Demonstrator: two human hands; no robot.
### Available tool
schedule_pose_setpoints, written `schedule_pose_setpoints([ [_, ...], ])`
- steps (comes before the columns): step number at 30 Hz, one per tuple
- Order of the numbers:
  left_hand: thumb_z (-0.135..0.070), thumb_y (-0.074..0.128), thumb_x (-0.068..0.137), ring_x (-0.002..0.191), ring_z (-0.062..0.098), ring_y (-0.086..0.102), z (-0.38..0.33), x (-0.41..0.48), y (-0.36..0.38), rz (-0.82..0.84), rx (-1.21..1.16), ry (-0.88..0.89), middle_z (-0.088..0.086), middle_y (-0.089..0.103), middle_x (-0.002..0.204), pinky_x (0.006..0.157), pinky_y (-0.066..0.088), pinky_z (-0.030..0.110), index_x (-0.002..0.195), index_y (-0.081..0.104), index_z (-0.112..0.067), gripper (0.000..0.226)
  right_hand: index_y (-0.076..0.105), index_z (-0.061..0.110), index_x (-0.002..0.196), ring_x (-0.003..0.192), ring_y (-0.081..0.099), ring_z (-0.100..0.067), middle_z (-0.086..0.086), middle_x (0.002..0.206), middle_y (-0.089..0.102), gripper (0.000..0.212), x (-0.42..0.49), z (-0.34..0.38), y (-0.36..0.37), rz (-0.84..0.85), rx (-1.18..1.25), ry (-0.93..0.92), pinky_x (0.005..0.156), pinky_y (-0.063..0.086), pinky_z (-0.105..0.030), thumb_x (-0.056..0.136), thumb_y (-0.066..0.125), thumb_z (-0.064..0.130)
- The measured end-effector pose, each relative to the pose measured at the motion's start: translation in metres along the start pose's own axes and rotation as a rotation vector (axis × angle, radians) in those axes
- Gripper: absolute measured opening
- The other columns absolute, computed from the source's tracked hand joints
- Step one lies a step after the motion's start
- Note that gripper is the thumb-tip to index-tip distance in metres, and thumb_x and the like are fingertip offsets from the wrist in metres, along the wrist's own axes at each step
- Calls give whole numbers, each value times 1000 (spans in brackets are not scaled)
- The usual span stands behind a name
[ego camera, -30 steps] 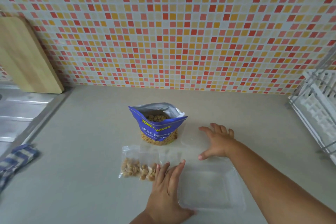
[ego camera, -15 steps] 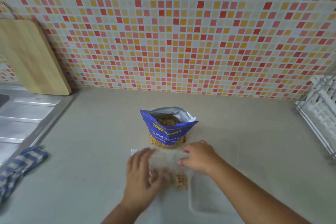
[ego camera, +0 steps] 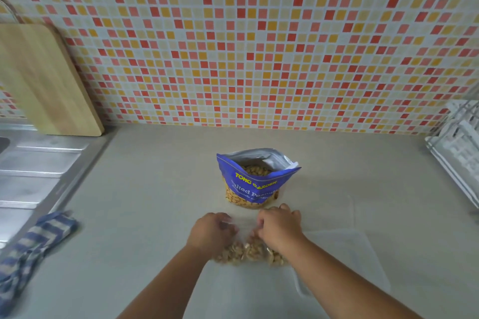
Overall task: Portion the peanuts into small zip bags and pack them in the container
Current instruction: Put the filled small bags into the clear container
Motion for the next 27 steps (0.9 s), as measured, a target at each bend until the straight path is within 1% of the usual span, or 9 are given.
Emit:
schedule_pose_setpoints([
  [2, -31, 65, 85, 94, 13, 63, -1, -2, 0, 14, -90, 32, 3, 64, 105, 73, 39, 14, 106, 65, -21, 24, 63, 32, 97, 119, 41, -20, 9, 114, 65, 19, -1, 3, -1, 8, 7, -1, 92, 29, -39, 83, 58, 44],
  [4, -22, 66, 85, 66, -1, 61, -1, -6, -2, 33, -268, 42, 2, 67, 91, 58, 40, 7, 94, 64, -21, 9, 56, 36, 86, 118, 40, -18, 10, 111, 66, 8, -2, 5, -4, 6, 46, -9, 91, 28, -39, 85, 56, 44],
  [6, -18, 67, 85, 48, -3, 52, 0, -11, -7, 30, -413, 46, -2, 66, 78, 49, 39, 4, 89, 63, -18, 6, 52, 36, 80, 117, 39, -16, 11, 98, 67, 13, -4, 6, -10, -19, 110, -35, 88, 26, -37, 85, 57, 47],
  [8, -16, 68, 85, 46, 1, 50, -2, -17, -16, 33, -516, 61, -7, 64, 68, 48, 40, 8, 87, 64, -15, 4, 58, 34, 82, 117, 40, -13, 12, 75, 53, 13, -9, 8, -18, -70, 178, -83, 88, 25, -35, 85, 58, 48],
  [11, -15, 68, 85, 50, 9, 47, -15, -30, -34, 45, -554, 160, -8, 63, 55, 51, 39, 17, 76, 65, -19, 10, 64, 27, 91, 115, 42, -10, 17, 67, 37, 19, -23, 11, -34, -133, 248, -159, 95, 26, -33, 85, 60, 45],
  [14, -14, 67, 85, 54, 12, 46, -35, -45, -46, 56, -594, 245, -7, 63, 57, 54, 38, 21, 75, 67, -22, 13, 58, 30, 79, 101, 53, -11, 17, 67, 46, 13, -37, 5, -52, -141, 350, -224, 94, 33, -32, 85, 63, 40],
  [17, -13, 68, 84, 58, 15, 46, -61, -57, -42, 79, -693, 262, -7, 66, 64, 59, 40, 24, 79, 71, -29, 17, 48, 34, 64, 82, 64, -16, 5, 72, 64, 27, -51, -20, -69, -113, 567, -203, 81, 47, -29, 82, 68, 31],
  [22, -17, 69, 83, 69, 16, 61, -109, -64, 4, 172, -808, 169, -1, 72, 80, 67, 49, 31, 94, 71, -17, 11, 50, 25, 66, 66, 52, -8, 2, 76, 69, 24, -66, -79, -92, -37, 523, -132, 66, 41, -25, 83, 67, 26],
  [27, -14, 67, 84, 48, 5, 55, -148, -63, 48, 197, -799, 139, 1, 66, 71, 48, 43, 15, 91, 68, -8, 10, 49, 22, 66, 68, 54, -10, 10, 64, 63, 26, -74, -128, -89, -28, 565, -75, 63, 39, -24, 86, 66, 20],
])
Point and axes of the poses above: each hand's wrist, its own x-axis towards the middle knuckle, its own y-axis out of the palm, z = x × y, the point moved 6 cm from there along x, towards the middle knuckle
